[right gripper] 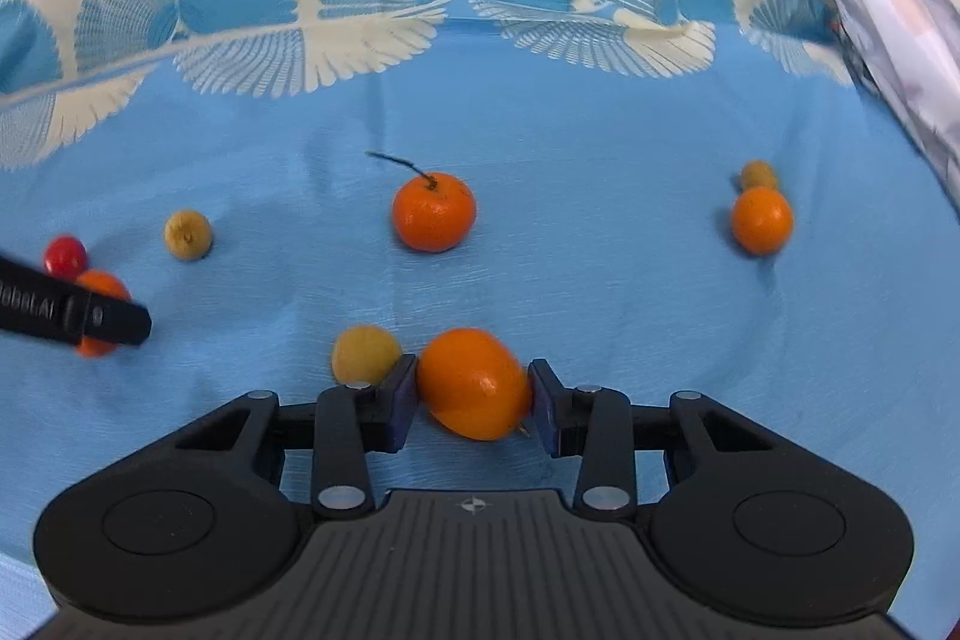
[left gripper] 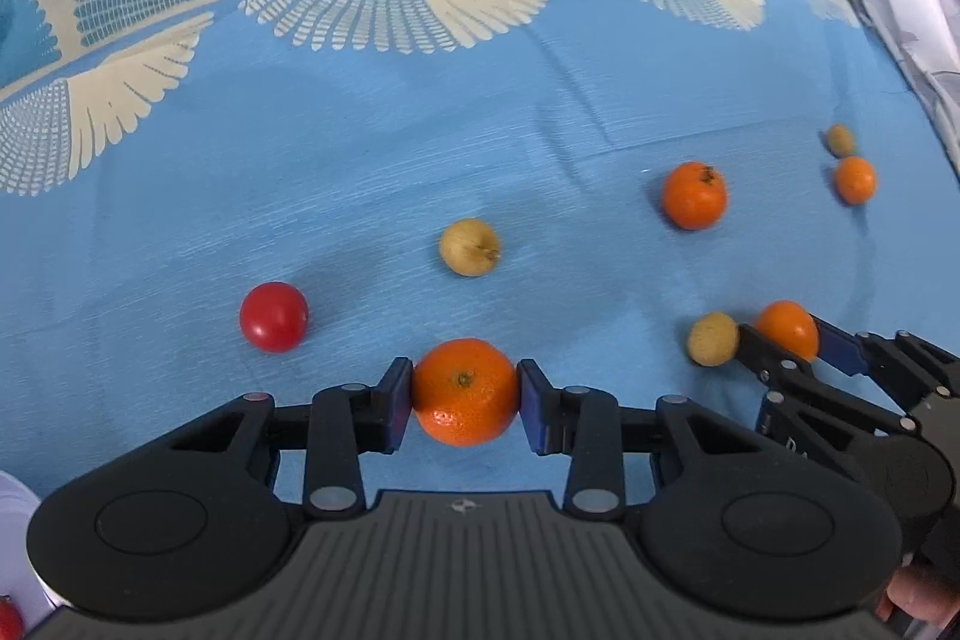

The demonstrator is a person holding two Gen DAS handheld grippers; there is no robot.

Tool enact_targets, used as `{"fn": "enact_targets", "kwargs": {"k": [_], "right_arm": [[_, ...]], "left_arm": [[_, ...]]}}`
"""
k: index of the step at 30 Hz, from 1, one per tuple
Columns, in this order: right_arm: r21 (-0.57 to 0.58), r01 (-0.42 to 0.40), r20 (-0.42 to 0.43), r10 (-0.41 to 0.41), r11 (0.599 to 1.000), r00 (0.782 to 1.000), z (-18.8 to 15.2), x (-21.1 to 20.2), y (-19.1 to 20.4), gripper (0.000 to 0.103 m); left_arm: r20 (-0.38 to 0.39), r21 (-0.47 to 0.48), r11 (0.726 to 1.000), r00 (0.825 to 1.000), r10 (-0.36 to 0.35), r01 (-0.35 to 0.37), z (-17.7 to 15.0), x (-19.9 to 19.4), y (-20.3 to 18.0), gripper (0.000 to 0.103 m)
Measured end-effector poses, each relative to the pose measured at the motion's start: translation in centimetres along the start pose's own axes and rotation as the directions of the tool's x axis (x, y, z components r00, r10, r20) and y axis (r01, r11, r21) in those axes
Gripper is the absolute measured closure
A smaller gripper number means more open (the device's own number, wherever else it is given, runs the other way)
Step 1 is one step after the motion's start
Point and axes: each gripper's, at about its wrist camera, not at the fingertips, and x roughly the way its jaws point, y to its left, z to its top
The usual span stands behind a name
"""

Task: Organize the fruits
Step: 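Carry both held mandarins over the plate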

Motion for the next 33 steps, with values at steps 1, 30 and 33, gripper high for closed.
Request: {"fn": "enact_targets", "kwargs": {"k": [1,30,33], "right_arm": [[0.013,-0.005,0.000,0.005,1.000,1.000,0.1,-0.3,-0.2,0.062],[-0.025,-0.291,0.005,0.291,0.957,0.957,-3.3,-19.6,10.1,0.062],[-0.041,-0.327,0.001,0.327,0.944,0.945,-4.1,-21.5,12.2,0.062]], "left_arm": [[0.002,0.004,1.000,1.000,0.002,-0.002,-0.1,-0.4,-0.2,0.062],[0.077,-0.236,0.957,0.979,0.191,-0.168,-13.0,-23.2,10.0,0.062],[0.092,-0.267,0.946,0.972,0.215,-0.183,-15.2,-25.5,11.6,0.062]]}}
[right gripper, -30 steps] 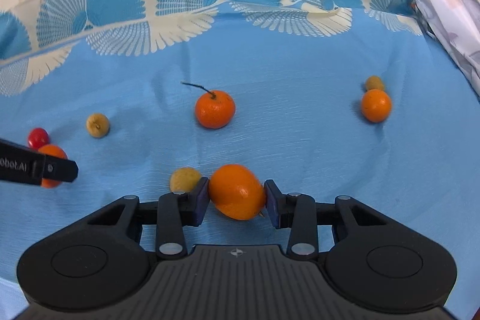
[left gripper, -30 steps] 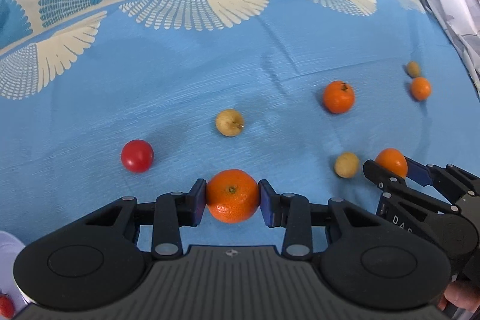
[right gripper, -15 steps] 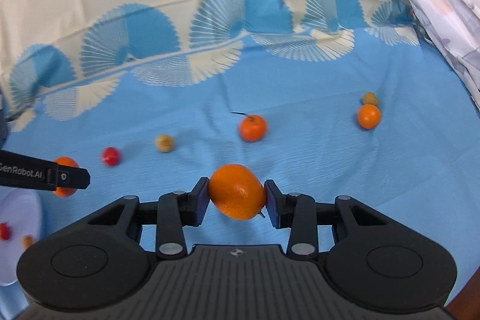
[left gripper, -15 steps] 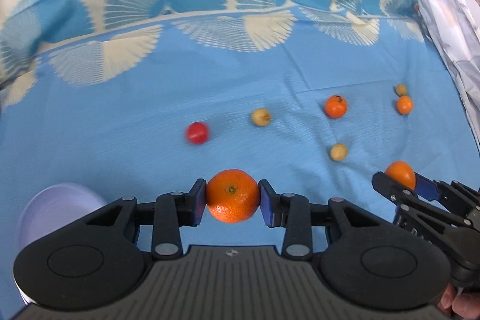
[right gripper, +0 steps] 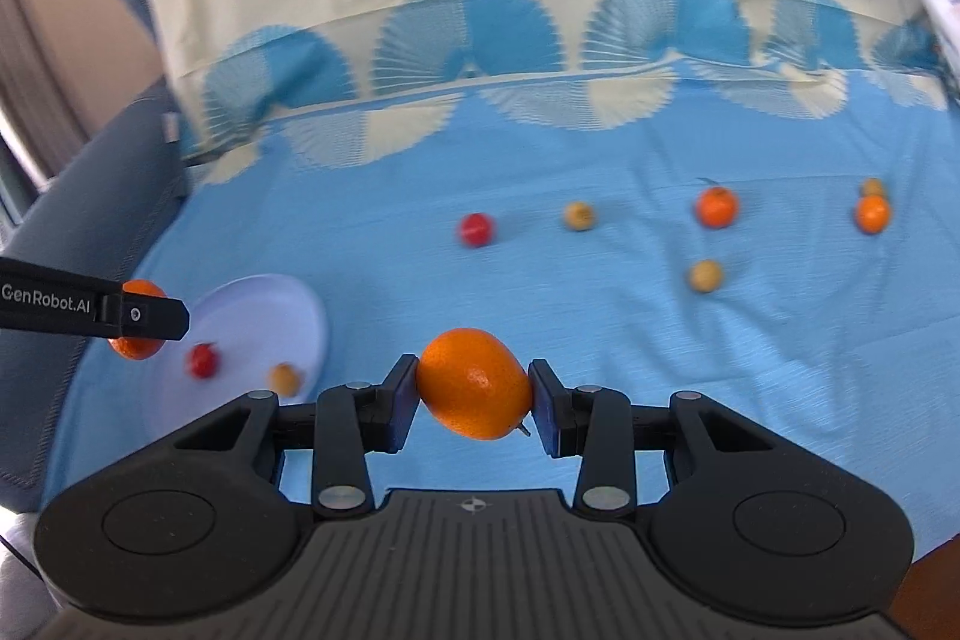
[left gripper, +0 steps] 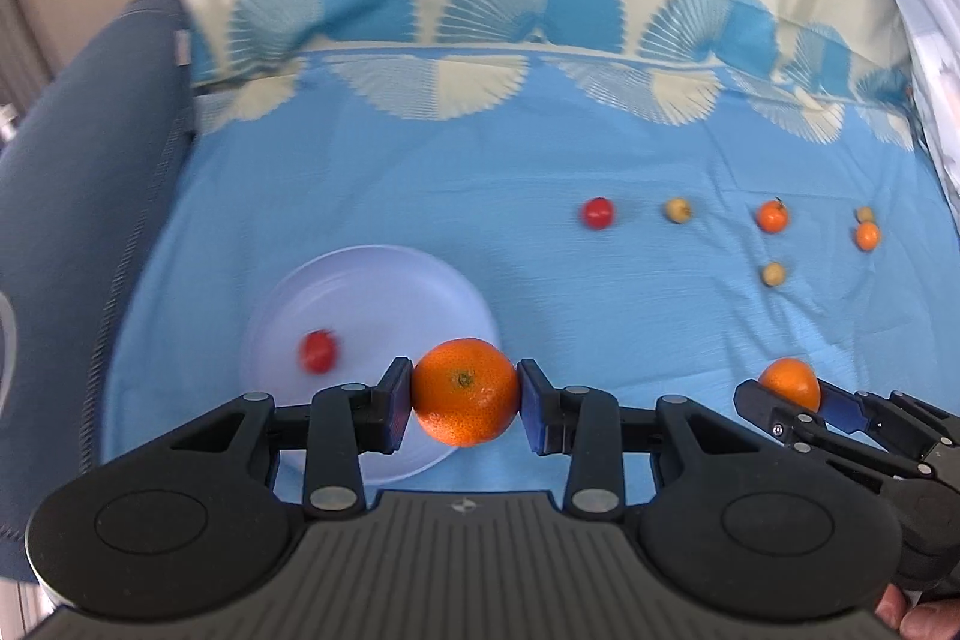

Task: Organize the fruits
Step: 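Carry both held mandarins over the plate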

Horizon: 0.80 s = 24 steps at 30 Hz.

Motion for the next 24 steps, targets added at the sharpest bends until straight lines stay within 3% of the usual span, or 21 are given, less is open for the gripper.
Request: {"fn": "enact_targets", "kwargs": {"k": [13,24], "right_arm": [[-0.102,-0.086,-0.012,0.086,0.991,0.996,-2.6,-3.4,8.3,0.062],[-0.166,-0.120,-0.023,0.118,0.979,0.993,-3.6,-4.6,11.5,0.062]], "left_arm": [[0.057,-0.117,0.993,0.998,0.022,-0.015,-4.7,-5.9,8.1,0.062],[0.069,-0.165,0.986,0.997,0.016,-0.005,-6.6,-6.9,10.6,0.062]]}}
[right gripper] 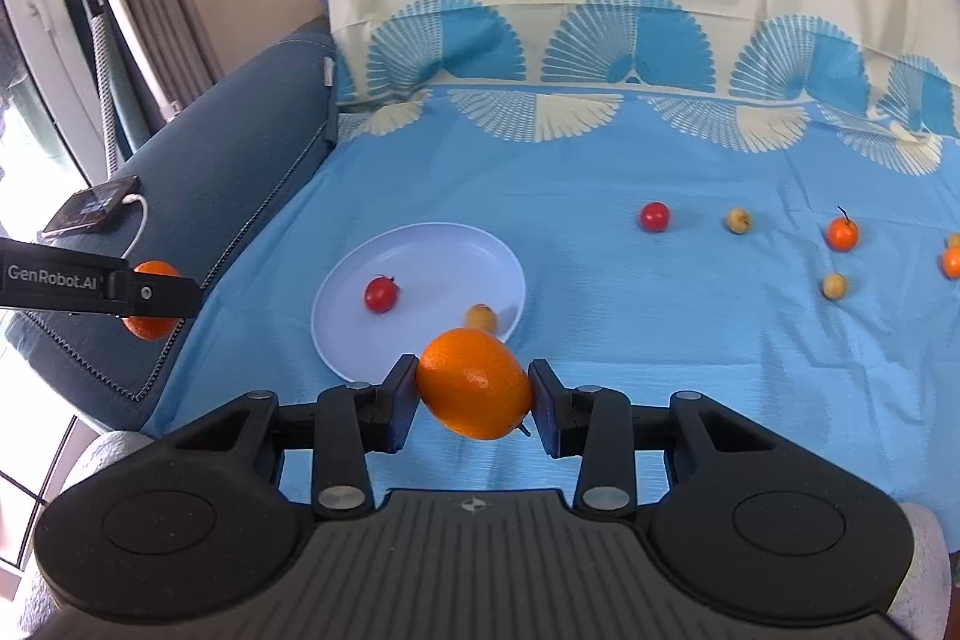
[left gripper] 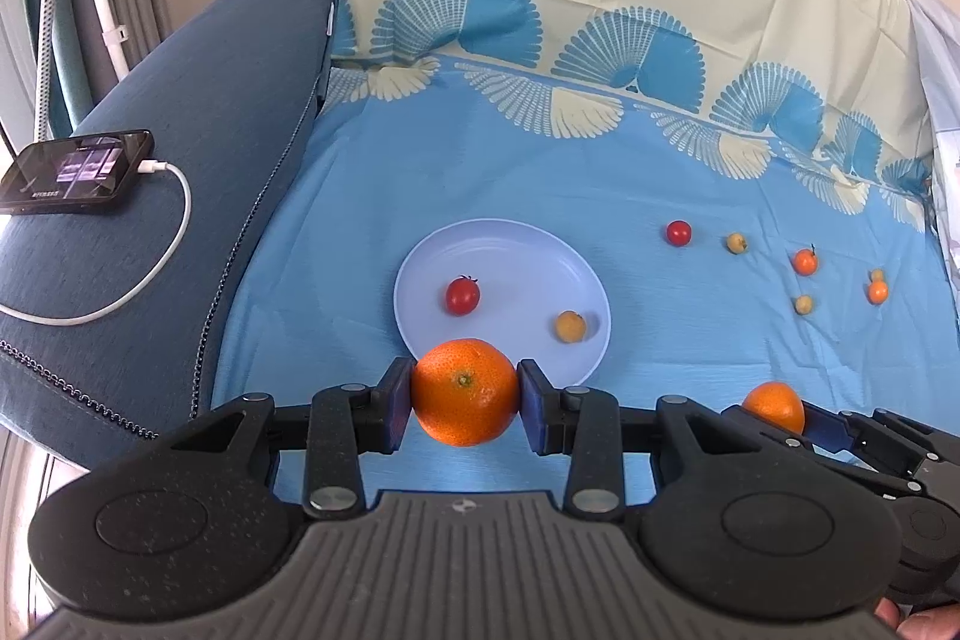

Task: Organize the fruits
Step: 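Carry both held mandarins over the plate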

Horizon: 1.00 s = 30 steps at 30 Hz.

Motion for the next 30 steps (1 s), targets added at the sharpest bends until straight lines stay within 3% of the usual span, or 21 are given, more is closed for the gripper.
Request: {"fn": "enact_targets", "kwargs": {"k": [13,30], "right_arm": [[-0.015,-0.020,-0.004,0.020,1.000,1.000,0.8,1.3,0.3,0.062],[-0.010,-0.020,-0.069,0.019,1.000,0.997,1.6,6.1,0.0,0.062]], "left_arm": [[-0.049,-0.002,1.000,0.999,0.010,-0.010,0.6,2.9,-0.3,0.062],[-0.117,-0.011,1.000,0.993,0.002,-0.004,2.3,8.0,0.3,0.062]]}}
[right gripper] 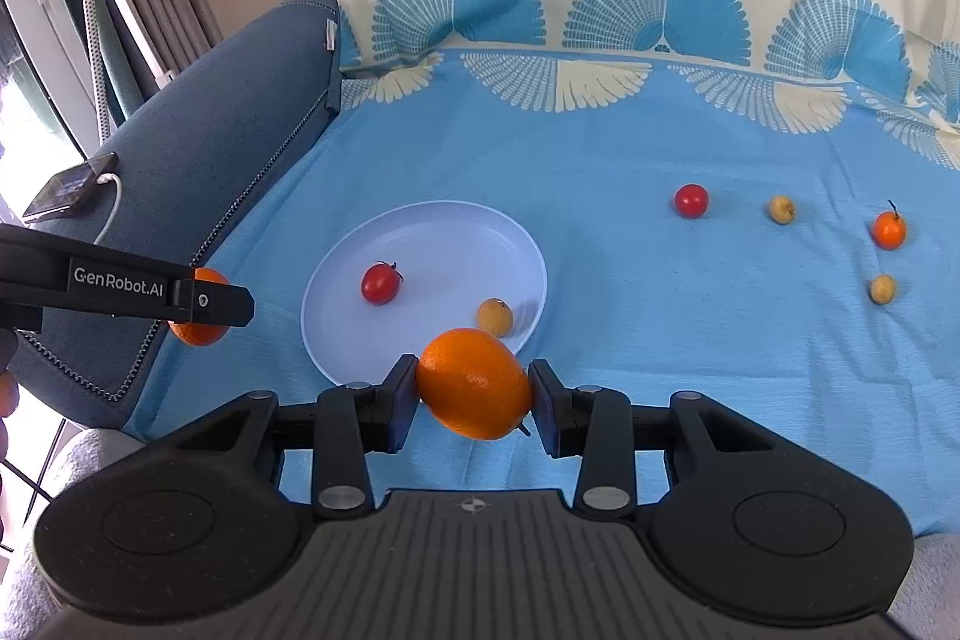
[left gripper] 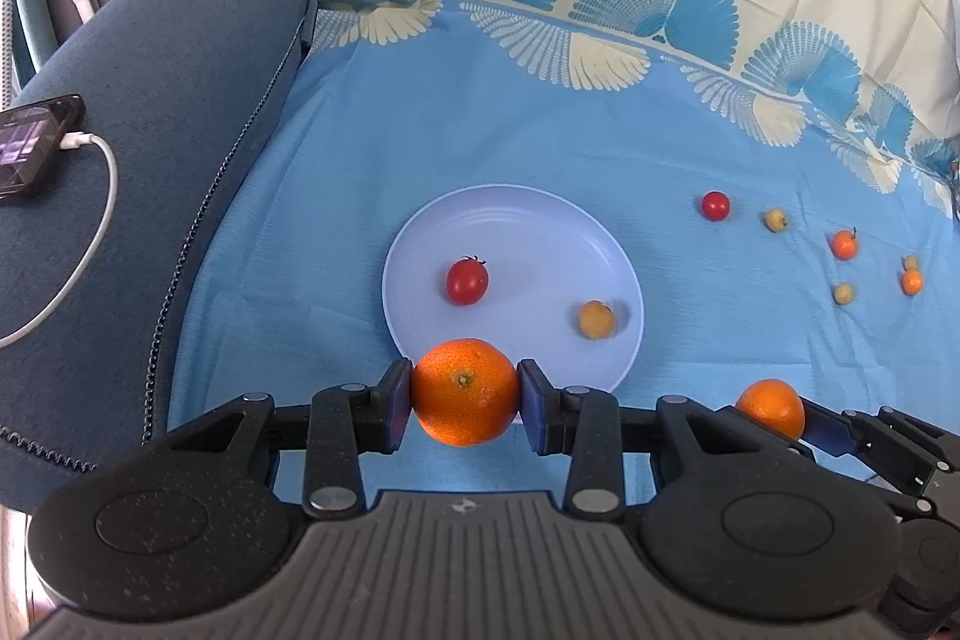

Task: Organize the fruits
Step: 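Carry both held mandarins over the plate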

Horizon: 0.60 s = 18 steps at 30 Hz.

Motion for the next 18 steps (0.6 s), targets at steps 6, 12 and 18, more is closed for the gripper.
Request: {"fn": "enact_targets", "kwargs": {"k": [6,12,18], "right_arm": [[-0.026,0.005,-0.014,-0.005,1.000,1.000,0.5,2.1,0.3,0.062],[-0.052,-0.005,-0.025,0.004,0.999,1.000,1.2,4.5,0.5,0.062],[-0.070,-0.024,-0.040,0.021,0.997,0.999,2.0,7.2,0.3,0.062]], "left_arm": [[-0.023,-0.003,1.000,1.000,0.003,-0.003,1.0,2.1,0.4,0.062],[-0.046,-0.007,1.000,0.999,0.012,-0.012,2.0,4.6,0.9,0.062],[-0.076,-0.006,1.000,0.997,0.022,-0.023,2.8,7.3,1.1,0.062]]}}
